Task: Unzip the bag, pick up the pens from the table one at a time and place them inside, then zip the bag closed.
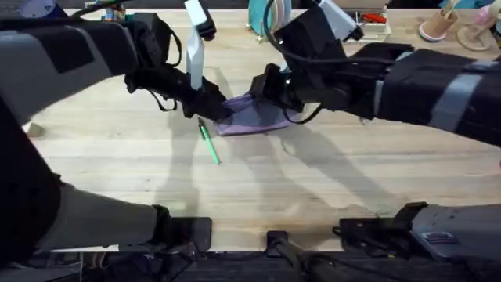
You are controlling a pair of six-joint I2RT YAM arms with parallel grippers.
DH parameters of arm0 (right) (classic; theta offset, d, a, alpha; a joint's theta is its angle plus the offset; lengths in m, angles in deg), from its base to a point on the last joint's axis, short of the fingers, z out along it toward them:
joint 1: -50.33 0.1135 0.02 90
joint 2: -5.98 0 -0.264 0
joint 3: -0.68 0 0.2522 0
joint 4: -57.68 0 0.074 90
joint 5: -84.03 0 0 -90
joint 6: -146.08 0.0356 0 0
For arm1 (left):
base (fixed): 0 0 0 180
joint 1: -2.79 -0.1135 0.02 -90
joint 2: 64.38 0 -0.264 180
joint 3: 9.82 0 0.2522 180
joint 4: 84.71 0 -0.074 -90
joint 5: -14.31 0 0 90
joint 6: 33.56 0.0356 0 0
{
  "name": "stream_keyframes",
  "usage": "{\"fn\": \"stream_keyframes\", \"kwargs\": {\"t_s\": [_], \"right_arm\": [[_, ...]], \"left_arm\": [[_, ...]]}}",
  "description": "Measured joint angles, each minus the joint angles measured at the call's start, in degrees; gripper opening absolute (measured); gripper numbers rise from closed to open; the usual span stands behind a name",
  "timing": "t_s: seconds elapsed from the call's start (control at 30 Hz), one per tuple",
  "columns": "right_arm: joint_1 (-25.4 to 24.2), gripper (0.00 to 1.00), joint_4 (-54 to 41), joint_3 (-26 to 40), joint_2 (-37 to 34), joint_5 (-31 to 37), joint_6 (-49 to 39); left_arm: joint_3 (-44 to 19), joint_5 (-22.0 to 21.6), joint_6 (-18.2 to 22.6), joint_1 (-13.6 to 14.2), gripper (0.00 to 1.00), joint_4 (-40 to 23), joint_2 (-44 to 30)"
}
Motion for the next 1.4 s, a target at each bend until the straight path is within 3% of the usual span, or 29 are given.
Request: {"fn": "stream_keyframes", "kwargs": {"t_s": [0.2, 0.73, 0.9, 1.23, 1.4], "right_arm": [[0.4, 0.031, 3.1, 0.0, -1.7, -4.4, -0.1], [2.9, 0.031, 3.0, 0.7, -1.7, -5.6, -10.4], [7.4, 0.031, 2.0, 2.8, -1.7, -3.2, -21.0], [11.7, 0.031, -0.1, 5.5, -1.6, -2.5, -30.8], [16.4, 0.03, 2.3, 7.6, -1.4, -6.2, -34.8]], "left_arm": [[0.0, -1.2, 0.0, -0.8, 0.041, -0.7, 0.0], [0.0, -2.5, 0.0, -1.2, 0.041, -1.3, 0.0], [0.0, -4.0, 0.0, -1.7, 0.041, -1.3, 0.0], [0.0, -4.4, 0.0, -1.7, 0.041, -1.4, 0.0], [0.0, -2.9, 0.0, -1.4, 0.041, -0.4, 0.0]]}}
